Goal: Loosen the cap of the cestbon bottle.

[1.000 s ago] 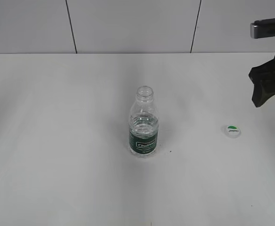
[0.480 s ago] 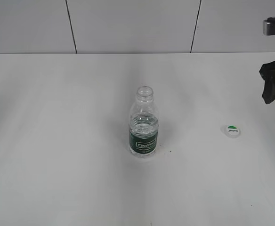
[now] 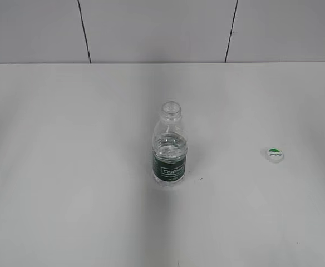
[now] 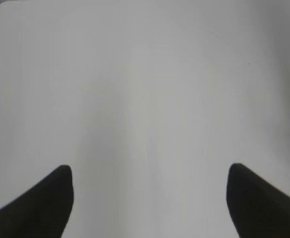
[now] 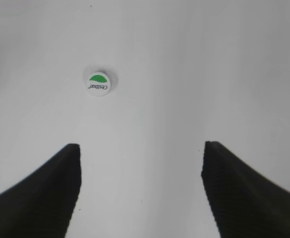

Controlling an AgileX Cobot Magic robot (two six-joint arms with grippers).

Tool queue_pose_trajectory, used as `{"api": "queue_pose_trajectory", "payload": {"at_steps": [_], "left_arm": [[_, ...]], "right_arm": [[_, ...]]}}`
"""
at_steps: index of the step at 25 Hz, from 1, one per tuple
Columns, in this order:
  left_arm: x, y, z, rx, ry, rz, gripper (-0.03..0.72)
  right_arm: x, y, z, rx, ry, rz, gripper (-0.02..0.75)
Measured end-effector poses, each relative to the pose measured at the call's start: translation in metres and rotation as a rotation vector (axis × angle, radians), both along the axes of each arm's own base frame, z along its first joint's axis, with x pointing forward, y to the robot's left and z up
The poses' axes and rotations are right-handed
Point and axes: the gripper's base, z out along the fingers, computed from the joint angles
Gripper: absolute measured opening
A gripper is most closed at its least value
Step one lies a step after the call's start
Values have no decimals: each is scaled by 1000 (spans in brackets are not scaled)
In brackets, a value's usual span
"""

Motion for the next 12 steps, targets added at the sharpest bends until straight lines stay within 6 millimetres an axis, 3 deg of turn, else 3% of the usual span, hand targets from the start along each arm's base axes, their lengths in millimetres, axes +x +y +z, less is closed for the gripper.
{"api": "queue_pose_trajectory", "payload": {"at_steps": [7, 12], "left_arm": [[-84, 2, 38, 26, -176, -13, 566], [-131, 2, 21, 32, -247, -15, 566]], "right_arm": [[-30, -4, 37, 11, -104, 0, 577], [-54, -7, 56, 19, -179, 0, 577]]}}
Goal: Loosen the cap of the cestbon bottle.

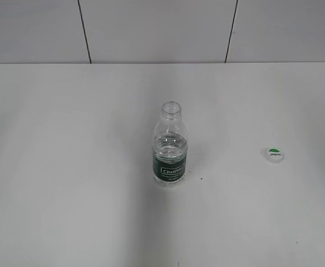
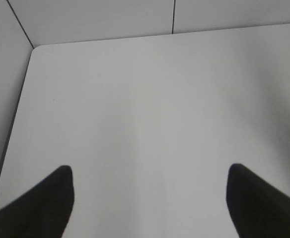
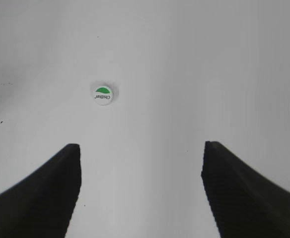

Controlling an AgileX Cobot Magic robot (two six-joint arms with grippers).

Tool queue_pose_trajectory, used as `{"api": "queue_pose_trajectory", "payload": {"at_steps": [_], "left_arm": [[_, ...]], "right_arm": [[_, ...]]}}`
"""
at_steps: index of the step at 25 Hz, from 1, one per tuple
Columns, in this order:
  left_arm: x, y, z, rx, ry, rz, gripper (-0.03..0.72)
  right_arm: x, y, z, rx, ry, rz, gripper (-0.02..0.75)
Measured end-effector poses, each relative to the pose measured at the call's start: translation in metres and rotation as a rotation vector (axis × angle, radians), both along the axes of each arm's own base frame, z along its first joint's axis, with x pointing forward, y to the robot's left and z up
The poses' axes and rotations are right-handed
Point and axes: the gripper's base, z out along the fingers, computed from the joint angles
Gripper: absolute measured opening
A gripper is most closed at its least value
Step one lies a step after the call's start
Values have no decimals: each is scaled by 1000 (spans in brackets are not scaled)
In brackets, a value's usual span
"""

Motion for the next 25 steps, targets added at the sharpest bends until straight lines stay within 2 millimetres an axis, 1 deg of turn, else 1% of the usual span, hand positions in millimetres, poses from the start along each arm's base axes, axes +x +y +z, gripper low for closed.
{"api": "queue_pose_trajectory", "payload": {"at_steps": [4, 6, 8, 11, 13, 15, 17, 22, 25], "left_arm": [[-29, 0, -30, 1, -20, 1, 566], [-42, 0, -41, 1, -36, 1, 566], [-52, 1, -52, 0, -49, 1, 566], [-62, 1, -68, 2, -73, 1, 566], [-66, 1, -76, 3, -85, 0, 566], [-66, 1, -85, 3, -74, -1, 566], [-64, 0, -93, -6, -66, -6, 566], [-60, -1, -106, -16, -41, -12, 566], [-59, -1, -111, -16, -41, -12, 566]], "right_arm": [[-21, -2, 7, 5, -42, 0, 577], [-34, -4, 10, 8, -68, 0, 577], [-47, -6, 11, 11, -90, 0, 577], [-69, -8, 13, 16, -144, 0, 577], [-88, -11, 13, 20, -189, 0, 577], [-112, -14, 15, 26, -255, 0, 577], [-130, -16, 13, 25, -301, 2, 577], [-168, -26, 5, -27, -401, -11, 577], [-191, -29, -3, -29, -464, -15, 577]]}}
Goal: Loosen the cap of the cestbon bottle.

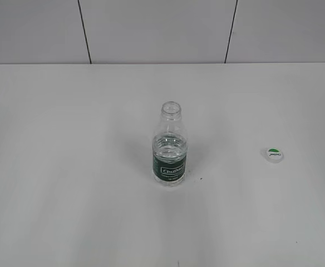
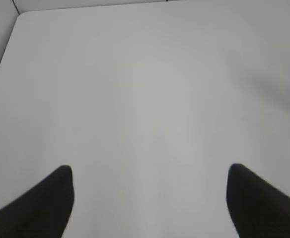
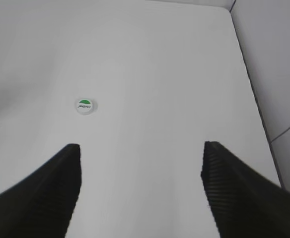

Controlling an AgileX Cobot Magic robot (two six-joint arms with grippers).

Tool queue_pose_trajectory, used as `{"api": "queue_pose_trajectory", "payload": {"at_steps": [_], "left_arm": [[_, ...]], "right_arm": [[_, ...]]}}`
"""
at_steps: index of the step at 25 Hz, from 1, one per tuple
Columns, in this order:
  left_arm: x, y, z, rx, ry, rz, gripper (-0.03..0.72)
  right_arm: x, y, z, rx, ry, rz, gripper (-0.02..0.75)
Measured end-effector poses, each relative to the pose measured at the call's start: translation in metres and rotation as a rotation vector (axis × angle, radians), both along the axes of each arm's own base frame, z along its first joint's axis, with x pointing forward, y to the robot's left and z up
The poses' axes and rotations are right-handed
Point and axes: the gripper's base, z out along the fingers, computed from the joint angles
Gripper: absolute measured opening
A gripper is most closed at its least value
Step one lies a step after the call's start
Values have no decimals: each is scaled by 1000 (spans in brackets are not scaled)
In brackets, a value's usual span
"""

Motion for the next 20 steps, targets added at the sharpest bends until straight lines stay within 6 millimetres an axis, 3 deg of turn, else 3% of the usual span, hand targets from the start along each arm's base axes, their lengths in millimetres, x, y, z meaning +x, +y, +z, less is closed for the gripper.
{"api": "queue_pose_trajectory", "payload": {"at_steps": [8, 16, 20], "left_arm": [[-22, 0, -3, -1, -124, -1, 558], [-21, 0, -9, 1, -96, -2, 481], [-21, 0, -9, -4, -97, -6, 468]], "right_arm": [[-42, -5, -27, 13, -115, -1, 577], [-67, -8, -59, 29, -146, 0, 577], [-65, -6, -67, 32, -117, 7, 577]]}}
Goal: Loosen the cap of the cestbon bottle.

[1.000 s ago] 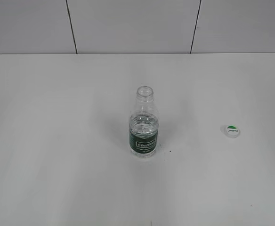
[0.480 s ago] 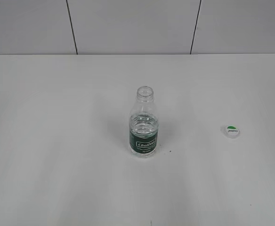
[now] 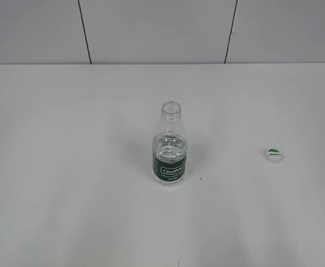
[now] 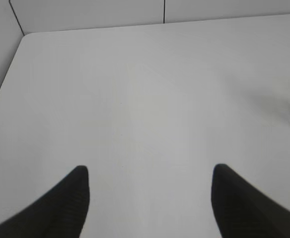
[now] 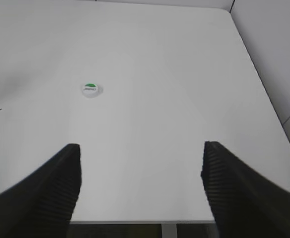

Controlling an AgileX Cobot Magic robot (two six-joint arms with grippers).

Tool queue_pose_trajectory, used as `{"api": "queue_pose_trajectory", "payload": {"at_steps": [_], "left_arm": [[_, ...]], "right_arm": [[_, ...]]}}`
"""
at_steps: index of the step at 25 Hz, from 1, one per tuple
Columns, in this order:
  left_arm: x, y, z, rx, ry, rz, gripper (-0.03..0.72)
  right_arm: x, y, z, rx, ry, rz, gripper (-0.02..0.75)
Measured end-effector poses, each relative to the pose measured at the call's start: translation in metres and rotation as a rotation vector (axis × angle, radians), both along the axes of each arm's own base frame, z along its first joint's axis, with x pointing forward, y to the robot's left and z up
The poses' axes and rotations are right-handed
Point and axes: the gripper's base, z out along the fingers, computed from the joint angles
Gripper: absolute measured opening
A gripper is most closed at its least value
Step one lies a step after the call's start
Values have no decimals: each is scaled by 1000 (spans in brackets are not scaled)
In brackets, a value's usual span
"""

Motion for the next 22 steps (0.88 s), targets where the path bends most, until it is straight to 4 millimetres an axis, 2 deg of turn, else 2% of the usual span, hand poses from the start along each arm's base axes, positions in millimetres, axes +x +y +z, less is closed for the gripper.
{"api": "queue_pose_trajectory", "payload": {"at_steps": [5, 22], "left_arm": [[0, 0, 0, 0, 1, 0, 465], [0, 0, 0, 0, 2, 0, 433]], "right_arm": [[7, 2, -14, 6, 48, 14, 577], [7, 3, -13, 8, 38, 16, 577]]}}
